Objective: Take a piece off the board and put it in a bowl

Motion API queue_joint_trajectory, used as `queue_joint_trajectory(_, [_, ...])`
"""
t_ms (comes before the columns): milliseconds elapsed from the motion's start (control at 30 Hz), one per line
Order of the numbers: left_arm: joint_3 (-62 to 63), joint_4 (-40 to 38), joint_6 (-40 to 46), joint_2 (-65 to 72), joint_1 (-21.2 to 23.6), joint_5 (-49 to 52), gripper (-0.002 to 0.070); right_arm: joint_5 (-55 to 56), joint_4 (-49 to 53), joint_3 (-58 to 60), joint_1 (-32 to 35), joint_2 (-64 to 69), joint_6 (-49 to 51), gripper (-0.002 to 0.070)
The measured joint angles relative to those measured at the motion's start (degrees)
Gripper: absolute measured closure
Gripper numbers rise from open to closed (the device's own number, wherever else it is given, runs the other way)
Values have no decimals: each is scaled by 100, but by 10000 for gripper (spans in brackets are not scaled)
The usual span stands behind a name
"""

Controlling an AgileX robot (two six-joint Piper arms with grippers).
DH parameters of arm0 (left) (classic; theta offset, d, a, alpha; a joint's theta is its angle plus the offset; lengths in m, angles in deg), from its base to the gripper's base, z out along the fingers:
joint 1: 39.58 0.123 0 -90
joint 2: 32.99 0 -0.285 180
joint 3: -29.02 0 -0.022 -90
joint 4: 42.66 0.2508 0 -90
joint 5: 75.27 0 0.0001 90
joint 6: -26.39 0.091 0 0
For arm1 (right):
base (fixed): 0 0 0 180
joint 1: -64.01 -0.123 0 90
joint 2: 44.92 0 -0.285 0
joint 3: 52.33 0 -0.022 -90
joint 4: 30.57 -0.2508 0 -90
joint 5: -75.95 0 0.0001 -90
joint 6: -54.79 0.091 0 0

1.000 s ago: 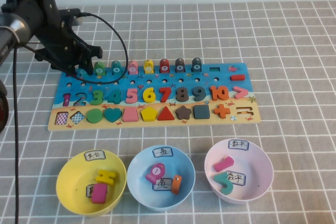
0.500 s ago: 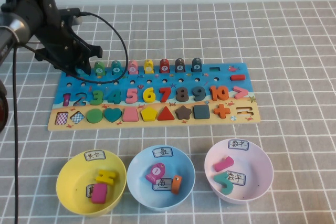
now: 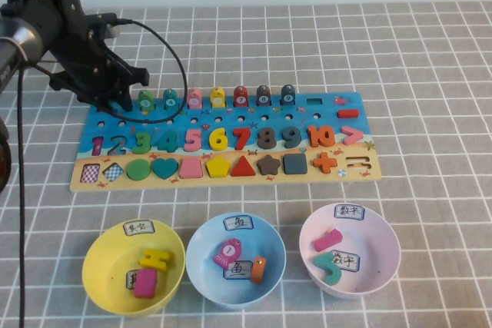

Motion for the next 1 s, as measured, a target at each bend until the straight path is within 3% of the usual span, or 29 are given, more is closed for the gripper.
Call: queue_joint_trajectory(1000, [0, 40, 41, -91, 0, -106, 452, 0, 0, 0, 0, 0, 0, 694])
